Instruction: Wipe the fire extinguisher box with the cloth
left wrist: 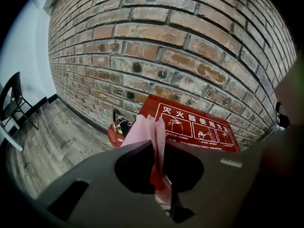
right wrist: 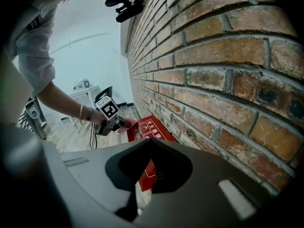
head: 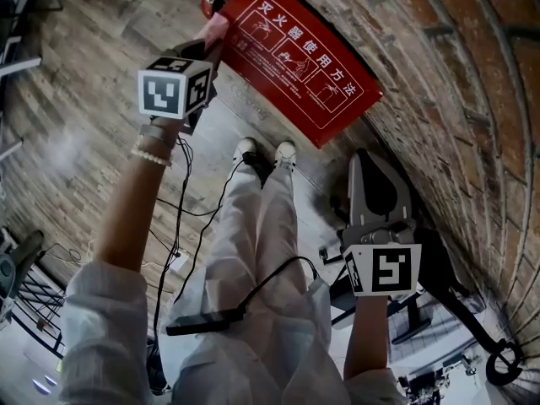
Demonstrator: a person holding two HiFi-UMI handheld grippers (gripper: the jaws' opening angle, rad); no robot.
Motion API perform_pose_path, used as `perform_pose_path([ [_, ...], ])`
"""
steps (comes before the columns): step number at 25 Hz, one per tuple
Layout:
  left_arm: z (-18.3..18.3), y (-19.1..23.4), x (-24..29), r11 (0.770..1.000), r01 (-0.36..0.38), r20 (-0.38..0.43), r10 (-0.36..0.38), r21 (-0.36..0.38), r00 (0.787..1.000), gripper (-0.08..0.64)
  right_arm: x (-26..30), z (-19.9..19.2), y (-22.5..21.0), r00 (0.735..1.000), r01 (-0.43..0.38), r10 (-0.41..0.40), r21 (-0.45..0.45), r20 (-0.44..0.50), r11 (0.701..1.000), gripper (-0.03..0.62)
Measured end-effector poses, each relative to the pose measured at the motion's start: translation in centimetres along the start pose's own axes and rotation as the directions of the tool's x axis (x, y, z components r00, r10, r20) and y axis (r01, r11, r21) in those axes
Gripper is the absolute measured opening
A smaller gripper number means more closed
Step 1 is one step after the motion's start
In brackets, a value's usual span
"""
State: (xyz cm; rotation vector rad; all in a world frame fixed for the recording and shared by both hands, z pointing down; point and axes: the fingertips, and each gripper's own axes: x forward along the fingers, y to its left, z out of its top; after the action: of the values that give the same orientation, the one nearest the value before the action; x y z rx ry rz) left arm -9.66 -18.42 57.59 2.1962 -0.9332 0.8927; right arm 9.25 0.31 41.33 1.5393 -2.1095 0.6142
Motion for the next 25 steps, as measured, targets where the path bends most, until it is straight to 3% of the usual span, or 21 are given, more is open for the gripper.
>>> perform_pose_path([
  [11, -1.5, -4.7, 0.9, 0.997, 0.071, -0.002, -0.071, -0.028, 0.997, 0.011, -0.7, -0.8, -0.6, 1.000, 0.008, -0.008, 0.004, -0.002, 1.000, 0.008],
  [25, -4.6, -13.1, 1.5, 0.975, 0.203, -0.012, -0.205, -0.086, 0.979, 0.011, -1.8, -1.7, -0.5, 1.000, 0.017, -0.017, 0.022, 0.005, 1.000, 0.008],
])
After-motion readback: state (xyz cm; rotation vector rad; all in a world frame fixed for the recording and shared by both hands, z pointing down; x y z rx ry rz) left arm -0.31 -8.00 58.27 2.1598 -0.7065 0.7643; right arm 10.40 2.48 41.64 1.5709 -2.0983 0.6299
